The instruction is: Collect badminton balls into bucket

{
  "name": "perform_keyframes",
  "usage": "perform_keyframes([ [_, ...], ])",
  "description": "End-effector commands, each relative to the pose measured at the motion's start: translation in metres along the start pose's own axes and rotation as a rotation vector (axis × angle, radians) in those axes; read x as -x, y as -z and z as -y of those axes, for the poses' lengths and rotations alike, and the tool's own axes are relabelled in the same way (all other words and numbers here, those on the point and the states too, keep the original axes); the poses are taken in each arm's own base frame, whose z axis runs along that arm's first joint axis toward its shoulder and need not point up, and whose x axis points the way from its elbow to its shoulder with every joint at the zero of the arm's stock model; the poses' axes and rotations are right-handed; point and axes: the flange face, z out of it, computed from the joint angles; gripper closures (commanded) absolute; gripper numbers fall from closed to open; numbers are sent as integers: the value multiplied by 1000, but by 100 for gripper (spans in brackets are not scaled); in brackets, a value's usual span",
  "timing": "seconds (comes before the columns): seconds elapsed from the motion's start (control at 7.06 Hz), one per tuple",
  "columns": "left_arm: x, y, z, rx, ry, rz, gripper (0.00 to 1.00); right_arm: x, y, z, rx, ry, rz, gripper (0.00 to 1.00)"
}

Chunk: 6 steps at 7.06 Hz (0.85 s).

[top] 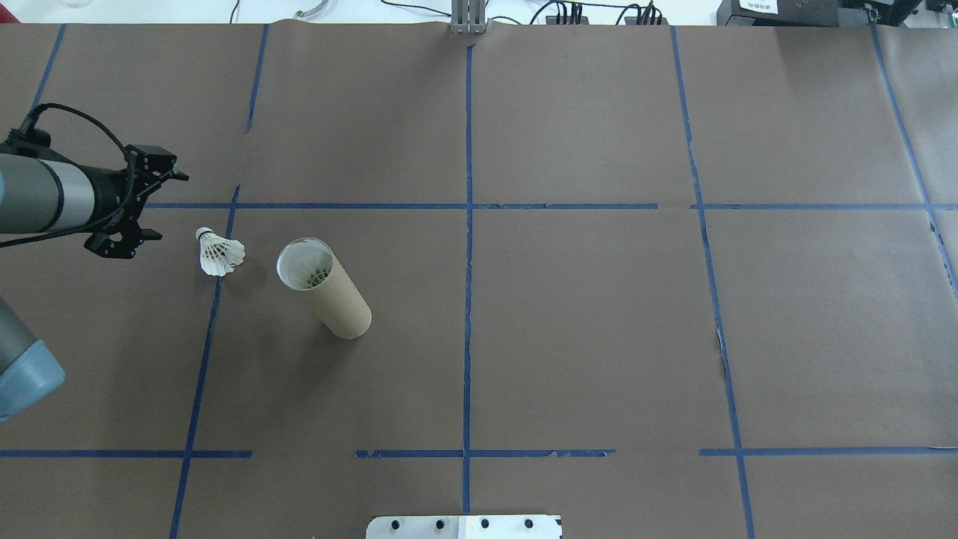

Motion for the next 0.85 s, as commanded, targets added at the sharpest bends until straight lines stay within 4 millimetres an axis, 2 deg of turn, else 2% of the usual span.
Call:
perform_keyframes([
  [0.0, -27, -18, -63, -71, 174, 76, 0, 0, 0, 0, 0, 0, -1, 0],
  [0.14, -25, -28, -87, -119, 219, 94, 0, 0, 0, 0, 0, 0, 1, 0],
  [0.42, -4, -58, -91, -194, 326, 106, 0, 0, 0, 0, 0, 0, -1, 0],
  [0.71, 6, -72, -85, -238, 373, 110, 4, 0, 0, -1, 1, -1, 1, 0],
])
